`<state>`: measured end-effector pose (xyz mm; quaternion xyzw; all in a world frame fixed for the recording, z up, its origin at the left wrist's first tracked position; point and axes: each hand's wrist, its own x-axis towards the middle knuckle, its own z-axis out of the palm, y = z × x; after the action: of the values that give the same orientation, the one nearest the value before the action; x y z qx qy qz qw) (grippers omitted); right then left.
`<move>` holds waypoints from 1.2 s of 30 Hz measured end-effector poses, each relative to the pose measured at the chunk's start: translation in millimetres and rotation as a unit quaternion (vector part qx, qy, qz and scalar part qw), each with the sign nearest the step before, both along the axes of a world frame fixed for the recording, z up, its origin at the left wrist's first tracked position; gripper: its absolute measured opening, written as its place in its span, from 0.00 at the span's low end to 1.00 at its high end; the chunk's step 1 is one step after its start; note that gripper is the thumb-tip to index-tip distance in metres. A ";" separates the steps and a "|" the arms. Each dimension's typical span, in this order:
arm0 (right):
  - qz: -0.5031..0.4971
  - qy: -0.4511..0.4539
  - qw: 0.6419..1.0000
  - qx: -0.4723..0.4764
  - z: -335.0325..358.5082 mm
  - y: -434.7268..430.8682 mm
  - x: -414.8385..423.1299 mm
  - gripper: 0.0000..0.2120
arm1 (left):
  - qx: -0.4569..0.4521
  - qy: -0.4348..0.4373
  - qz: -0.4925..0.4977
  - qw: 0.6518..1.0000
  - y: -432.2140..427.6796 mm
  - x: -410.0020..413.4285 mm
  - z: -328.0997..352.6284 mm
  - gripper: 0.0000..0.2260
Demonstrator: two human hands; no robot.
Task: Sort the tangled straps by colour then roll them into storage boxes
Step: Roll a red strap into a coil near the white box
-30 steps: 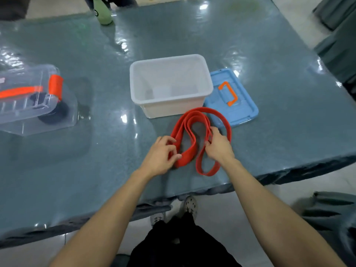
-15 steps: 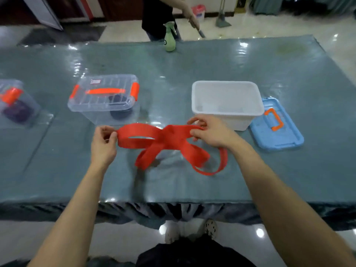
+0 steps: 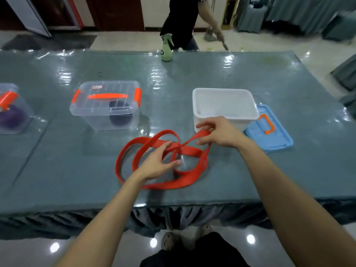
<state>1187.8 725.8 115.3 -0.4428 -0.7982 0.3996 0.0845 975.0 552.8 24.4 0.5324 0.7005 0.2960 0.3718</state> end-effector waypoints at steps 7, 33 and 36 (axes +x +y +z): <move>0.121 -0.078 0.985 0.093 85.4 30.3 -25.8 0.30 | 0.073 -0.016 0.044 0.996 47.0 8.6 49.5 0.14; 0.191 0.562 0.805 -0.012 472.0 32.2 -171.2 0.15 | 0.437 -0.064 0.137 0.886 80.5 -86.7 492.5 0.26; 0.183 0.553 0.813 0.009 467.2 38.3 -174.5 0.16 | 0.432 -0.109 0.099 0.890 85.4 -92.6 480.0 0.23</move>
<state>1013.3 764.2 582.5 0.0076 -0.6870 0.5777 0.4408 882.4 638.1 504.4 0.5326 0.5077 0.6610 0.1472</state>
